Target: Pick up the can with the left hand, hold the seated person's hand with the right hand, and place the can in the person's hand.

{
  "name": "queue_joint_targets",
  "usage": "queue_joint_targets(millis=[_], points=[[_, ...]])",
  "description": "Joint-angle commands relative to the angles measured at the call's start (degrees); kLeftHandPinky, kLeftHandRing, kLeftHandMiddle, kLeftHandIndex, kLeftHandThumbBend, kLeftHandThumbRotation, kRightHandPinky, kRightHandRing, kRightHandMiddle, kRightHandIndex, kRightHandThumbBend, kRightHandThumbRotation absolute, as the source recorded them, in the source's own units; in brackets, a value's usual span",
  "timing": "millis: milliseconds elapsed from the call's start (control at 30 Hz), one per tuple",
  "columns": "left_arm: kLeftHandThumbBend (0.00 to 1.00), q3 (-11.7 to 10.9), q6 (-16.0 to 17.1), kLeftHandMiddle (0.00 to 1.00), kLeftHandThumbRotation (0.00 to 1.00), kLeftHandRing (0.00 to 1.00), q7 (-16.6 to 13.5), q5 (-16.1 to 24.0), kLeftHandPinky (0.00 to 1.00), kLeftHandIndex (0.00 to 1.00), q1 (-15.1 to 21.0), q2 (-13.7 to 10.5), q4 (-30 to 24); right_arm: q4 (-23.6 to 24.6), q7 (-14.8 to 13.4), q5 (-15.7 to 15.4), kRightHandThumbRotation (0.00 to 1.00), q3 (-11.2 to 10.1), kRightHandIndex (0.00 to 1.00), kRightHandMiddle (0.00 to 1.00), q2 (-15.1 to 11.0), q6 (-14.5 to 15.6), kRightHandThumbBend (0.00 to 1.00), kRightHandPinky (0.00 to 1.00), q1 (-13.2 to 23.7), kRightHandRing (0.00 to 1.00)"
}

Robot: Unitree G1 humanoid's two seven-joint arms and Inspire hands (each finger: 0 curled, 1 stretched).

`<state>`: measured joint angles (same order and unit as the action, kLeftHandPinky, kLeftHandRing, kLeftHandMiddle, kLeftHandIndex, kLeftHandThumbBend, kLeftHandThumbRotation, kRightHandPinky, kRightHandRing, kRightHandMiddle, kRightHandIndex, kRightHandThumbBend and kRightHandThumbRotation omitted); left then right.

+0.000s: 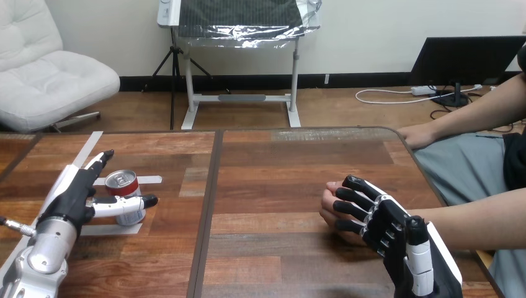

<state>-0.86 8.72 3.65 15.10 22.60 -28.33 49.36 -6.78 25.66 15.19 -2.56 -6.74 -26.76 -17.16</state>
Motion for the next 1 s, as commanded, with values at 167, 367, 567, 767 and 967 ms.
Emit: queue_joint_targets(millis=[167, 367, 567, 767, 967], points=[[0.81, 0.65, -0.42, 0.95, 0.26, 0.95, -0.36, 0.21, 0.92, 0.94, 4.49, -0.81, 0.09, 0.43, 0.19, 0.53, 0.98, -0.41, 0.85, 0.83, 0.21, -1.59, 1.0, 0.75, 3.63, 0.82], [0.78, 0.7, -0.76, 0.94, 0.24, 0.93, -0.62, 0.27, 0.87, 0.93, 4.54, -0.72, 0.04, 0.43, 0.42, 0.88, 0.97, -0.42, 0.85, 0.83, 0.29, -1.65, 0.99, 0.75, 3.59, 0.82], [0.77, 1.02, -3.15, 0.92, 0.23, 0.9, -1.1, 0.89, 0.82, 0.91, 4.75, -0.63, -0.83, 0.53, 0.43, 0.87, 0.97, -0.41, 0.85, 0.83, 0.37, -1.58, 0.99, 0.74, 3.55, 0.82], [0.75, 1.07, -4.38, 0.89, 0.2, 0.87, -1.61, 1.22, 0.78, 0.89, 4.81, -0.48, -1.34, 0.52, 0.2, 0.4, 0.97, -0.43, 0.85, 0.83, 0.37, -1.94, 0.99, 0.74, 3.5, 0.82], [0.72, 1.0, -5.23, 0.85, 0.15, 0.81, -2.57, 1.61, 0.73, 0.86, 4.85, -0.19, -1.76, 0.37, 0.26, 0.41, 0.98, -0.45, 0.85, 0.83, 0.4, -2.26, 0.99, 0.75, 3.53, 0.82]])
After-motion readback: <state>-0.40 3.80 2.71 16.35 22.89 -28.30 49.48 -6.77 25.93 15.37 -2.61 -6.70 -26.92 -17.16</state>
